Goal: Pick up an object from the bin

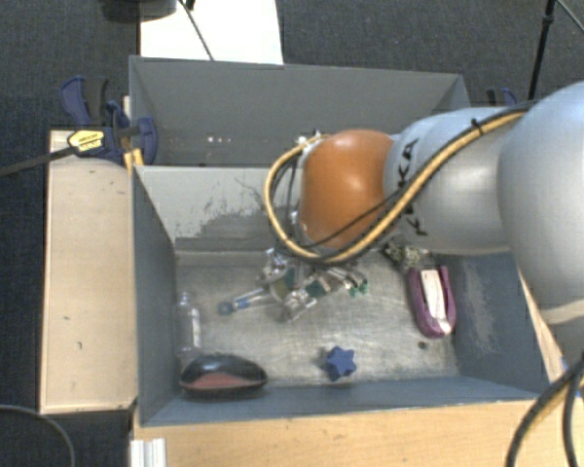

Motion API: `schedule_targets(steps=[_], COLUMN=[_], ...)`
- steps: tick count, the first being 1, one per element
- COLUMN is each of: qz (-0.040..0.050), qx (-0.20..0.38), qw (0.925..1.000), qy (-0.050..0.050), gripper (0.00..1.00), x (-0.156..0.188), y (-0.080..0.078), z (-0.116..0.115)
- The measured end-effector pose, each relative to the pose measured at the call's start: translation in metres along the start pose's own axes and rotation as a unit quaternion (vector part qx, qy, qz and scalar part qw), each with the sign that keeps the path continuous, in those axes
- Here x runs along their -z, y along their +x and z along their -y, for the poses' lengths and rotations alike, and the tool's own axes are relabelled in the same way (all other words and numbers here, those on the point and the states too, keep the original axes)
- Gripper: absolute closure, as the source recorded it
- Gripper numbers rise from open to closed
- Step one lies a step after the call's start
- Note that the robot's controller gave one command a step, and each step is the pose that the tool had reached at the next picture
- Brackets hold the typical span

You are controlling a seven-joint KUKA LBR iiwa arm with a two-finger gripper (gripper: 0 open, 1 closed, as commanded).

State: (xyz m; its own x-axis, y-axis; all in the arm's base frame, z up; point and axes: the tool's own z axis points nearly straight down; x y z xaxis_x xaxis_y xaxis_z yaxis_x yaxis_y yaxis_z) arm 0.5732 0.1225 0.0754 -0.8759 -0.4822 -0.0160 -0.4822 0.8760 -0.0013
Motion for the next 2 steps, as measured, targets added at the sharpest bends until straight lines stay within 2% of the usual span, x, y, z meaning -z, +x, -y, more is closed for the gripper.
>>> schedule_targets(steps=[1,2], qz=[-0.0025,-0.0068], qx=[0.016,0.013], qw=[0.9999,0.9999], qy=[0.001,-0.001], gripper=[1.00,1.00], x=[0.1536,0.1485], y=[-0.0041,-0.0024], z=[0.0073,0.0065])
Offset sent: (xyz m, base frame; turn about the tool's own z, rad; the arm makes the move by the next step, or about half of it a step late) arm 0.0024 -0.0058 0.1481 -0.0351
